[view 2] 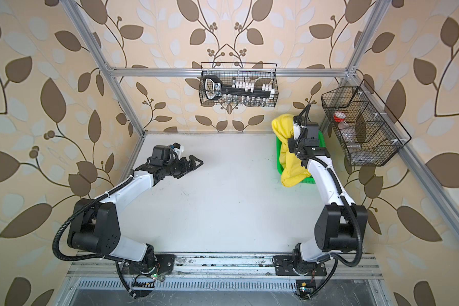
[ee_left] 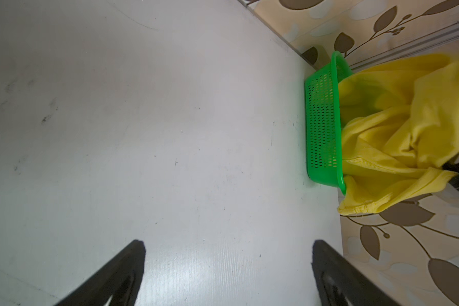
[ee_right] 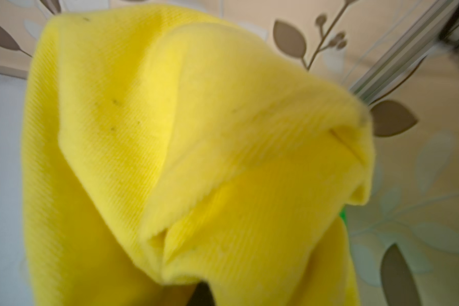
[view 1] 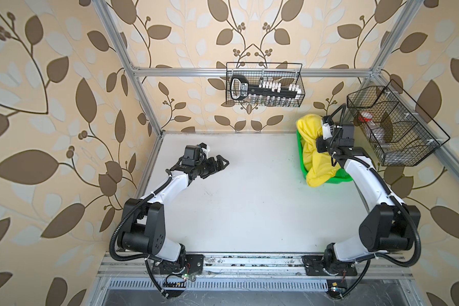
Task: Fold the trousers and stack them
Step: 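Lift the yellow trousers out of the basket with the right gripper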
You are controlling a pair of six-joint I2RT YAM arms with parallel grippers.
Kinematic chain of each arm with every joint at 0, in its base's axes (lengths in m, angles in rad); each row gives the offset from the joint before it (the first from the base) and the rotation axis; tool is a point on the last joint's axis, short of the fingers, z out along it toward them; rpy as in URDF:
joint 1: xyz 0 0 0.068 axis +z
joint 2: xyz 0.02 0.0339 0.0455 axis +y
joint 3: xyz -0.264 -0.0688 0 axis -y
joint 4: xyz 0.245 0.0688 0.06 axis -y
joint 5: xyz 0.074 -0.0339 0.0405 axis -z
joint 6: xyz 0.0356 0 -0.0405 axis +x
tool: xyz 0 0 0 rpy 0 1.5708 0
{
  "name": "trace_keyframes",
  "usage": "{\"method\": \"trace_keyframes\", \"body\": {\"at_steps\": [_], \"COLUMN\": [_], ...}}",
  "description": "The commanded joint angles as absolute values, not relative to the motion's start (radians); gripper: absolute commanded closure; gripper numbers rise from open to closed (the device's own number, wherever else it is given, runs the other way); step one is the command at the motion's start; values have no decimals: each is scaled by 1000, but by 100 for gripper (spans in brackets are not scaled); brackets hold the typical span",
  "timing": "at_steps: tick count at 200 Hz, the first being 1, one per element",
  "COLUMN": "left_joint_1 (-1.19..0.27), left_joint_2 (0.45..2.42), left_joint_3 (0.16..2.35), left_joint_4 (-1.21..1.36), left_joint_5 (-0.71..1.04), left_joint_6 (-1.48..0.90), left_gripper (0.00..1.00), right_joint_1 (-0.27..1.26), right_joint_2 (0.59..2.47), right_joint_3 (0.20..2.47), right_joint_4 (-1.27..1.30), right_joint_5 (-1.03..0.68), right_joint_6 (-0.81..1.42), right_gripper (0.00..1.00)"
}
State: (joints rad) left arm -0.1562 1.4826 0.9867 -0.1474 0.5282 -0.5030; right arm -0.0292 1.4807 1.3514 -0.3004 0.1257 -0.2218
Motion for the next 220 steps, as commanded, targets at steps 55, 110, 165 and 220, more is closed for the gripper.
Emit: {"method": "trace_keyframes", "body": {"at_steps": [55, 110, 165, 220], "left_joint_1": [-155, -116, 16, 58], "left_joint_2": [1456, 1384, 1214, 1138], "left_joint_3": [1064, 1115, 1184, 1151], "left_joint_4": [-192, -282, -516, -719], "left_joint_5": [511, 388, 93, -48], "left_joint_6": [-464, -442, -390, -361], "left_gripper": [1, 1, 1, 1], "right_joint_1": [241, 659, 799, 720], "right_joint_2": [1249, 1241, 1262, 1358], "right_joint_3": [1490, 1666, 1547, 1046], "right_joint_4": [-103, -53, 2, 286], "right_joint_5": [225, 278, 123, -178], "right_joint_6": [-525, -707, -301, 222], "right_gripper": [98, 98, 97, 71]}}
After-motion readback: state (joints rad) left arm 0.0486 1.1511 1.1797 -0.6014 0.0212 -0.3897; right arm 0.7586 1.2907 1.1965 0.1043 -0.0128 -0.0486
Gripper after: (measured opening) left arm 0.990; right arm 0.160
